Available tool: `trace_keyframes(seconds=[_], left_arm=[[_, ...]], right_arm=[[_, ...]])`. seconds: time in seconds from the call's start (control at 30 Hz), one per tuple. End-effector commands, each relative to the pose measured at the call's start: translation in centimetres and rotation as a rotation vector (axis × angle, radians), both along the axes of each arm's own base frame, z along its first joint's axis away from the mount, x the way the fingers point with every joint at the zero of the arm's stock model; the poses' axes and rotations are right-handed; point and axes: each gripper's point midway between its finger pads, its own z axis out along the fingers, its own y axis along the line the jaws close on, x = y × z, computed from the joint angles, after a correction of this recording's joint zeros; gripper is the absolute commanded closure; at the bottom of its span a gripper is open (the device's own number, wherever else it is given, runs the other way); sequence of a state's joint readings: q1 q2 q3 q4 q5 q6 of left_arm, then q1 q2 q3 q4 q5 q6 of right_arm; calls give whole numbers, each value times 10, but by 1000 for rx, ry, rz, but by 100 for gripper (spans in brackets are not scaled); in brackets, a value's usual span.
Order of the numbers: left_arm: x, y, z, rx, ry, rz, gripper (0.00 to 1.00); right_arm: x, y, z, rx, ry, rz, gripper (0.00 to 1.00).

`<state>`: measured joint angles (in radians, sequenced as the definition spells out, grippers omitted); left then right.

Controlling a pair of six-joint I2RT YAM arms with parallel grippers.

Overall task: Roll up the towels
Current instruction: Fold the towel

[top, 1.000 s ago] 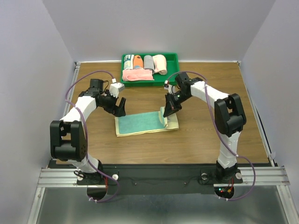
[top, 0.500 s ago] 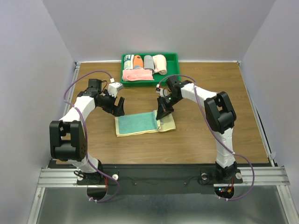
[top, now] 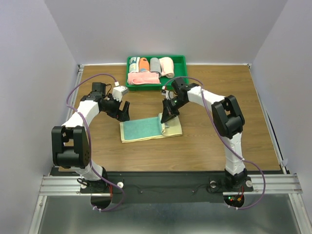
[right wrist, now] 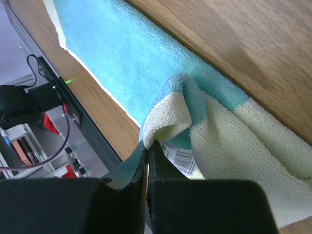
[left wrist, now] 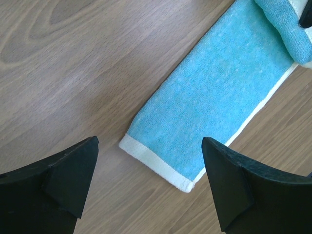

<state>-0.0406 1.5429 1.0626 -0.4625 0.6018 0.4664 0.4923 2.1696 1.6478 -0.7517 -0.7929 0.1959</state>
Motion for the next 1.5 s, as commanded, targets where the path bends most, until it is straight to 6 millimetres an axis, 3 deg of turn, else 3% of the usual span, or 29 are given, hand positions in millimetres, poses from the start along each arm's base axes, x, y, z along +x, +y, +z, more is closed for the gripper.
trace_keyframes(seconds=[0.0,0.37,0.5,0.57,0.67,0.7,0.87,0.97,1.03,1.13,1.27,1.3,1.4,1.43,1.47], left_arm=[[1,-1,16,-16,-50,-13,1],[-3,-1,10,-20,-31,-14,1],[-7,-2,9,-29,-25,-18,1],[-11,-4,9,-38,-17,-32,1],[-21,-8,8,-46,-3,-78,1],[-23,-9,7,-39,-10,-97,1],[-29,-11,6,-5,-25,-138,2],[-31,-13,5,8,-31,-155,8],[-33,-15,3,10,-22,-168,13],[-40,-20,-4,43,-4,-195,28],[-47,-25,-15,87,27,-209,37],[-55,-28,-35,130,86,-209,43],[-54,-24,-51,172,130,-190,49],[-53,-24,-55,176,145,-181,51],[-49,-23,-62,188,160,-171,53]], right_arm=[[9,15,10,39,-48,10,99],[1,23,-9,29,-10,41,98],[-2,25,-5,44,-7,51,65],[0,27,7,63,-29,57,52],[6,28,41,112,-104,62,51],[10,24,61,137,-148,58,51],[22,-4,90,195,-194,18,56],[32,-26,72,156,-177,-24,69],[31,-29,60,129,-170,-21,79],[31,-35,30,72,-157,-9,87],[27,-44,-13,-10,-122,7,89],[18,-54,-38,-63,-82,10,91],[4,-59,-47,-75,-40,15,91],[1,-60,-42,-71,-46,14,91],[-12,-64,-46,-63,-35,41,91]])
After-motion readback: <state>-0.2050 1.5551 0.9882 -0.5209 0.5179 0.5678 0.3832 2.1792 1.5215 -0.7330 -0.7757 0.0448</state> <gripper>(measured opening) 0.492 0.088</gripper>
